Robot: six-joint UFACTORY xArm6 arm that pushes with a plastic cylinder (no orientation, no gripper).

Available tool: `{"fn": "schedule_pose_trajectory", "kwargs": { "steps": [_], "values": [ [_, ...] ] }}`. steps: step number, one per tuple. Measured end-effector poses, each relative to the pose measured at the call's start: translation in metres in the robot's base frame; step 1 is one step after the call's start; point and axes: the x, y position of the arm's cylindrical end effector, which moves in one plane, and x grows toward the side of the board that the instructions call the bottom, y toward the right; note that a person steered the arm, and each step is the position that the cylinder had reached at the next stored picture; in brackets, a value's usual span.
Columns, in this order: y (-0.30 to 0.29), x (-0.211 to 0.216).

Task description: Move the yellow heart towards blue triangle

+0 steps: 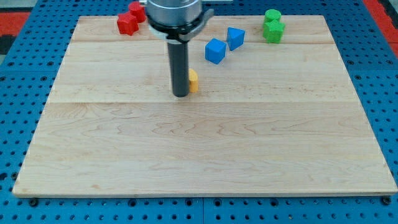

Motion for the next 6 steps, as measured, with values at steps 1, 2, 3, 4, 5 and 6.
{"fn": "schedule_pose_trajectory", "kwargs": {
  "steps": [1,2,3,4,5,6],
  "values": [
    [-0.001,-0.001],
    [0.011,-0.001],
    [0.002,-0.001],
    [0.007,-0.001],
    [0.062,-0.031],
    [0.115,-0.06]
  ]
}}
